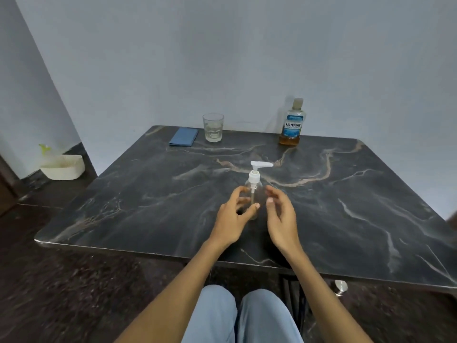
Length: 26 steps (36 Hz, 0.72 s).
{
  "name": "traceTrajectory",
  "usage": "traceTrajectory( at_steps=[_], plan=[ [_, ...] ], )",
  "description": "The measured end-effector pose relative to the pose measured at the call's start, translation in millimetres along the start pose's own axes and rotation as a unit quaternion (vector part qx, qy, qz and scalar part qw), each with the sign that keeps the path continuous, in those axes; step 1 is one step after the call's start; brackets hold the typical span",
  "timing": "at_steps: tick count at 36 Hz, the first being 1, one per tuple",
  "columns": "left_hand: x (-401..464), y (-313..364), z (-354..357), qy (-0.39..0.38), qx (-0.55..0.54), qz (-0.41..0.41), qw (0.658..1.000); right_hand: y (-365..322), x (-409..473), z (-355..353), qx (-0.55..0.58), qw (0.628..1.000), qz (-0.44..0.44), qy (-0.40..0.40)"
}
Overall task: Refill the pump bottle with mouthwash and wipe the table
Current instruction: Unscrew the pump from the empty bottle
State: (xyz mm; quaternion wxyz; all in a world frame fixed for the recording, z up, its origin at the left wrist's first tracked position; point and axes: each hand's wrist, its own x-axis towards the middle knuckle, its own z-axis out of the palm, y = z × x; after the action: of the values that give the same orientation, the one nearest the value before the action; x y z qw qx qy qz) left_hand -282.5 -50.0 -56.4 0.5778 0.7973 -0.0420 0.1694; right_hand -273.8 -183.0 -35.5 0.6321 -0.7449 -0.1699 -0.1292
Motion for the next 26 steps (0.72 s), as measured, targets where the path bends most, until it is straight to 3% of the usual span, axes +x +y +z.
traceTrajectory(
  at_steps=[14,26],
  plan=[
    [-1.0,1.6,-2.6,0.006,0.011,-0.011,1.000,-47.1,28.0,26.7,0.046,0.991,0.007,0.129],
    [1.5,3.1,-7.8,-0.034,0.031,0.000,0.999,-40.8,26.0,28.1,0.007,0.992,-0.052,0.112]
  ],
)
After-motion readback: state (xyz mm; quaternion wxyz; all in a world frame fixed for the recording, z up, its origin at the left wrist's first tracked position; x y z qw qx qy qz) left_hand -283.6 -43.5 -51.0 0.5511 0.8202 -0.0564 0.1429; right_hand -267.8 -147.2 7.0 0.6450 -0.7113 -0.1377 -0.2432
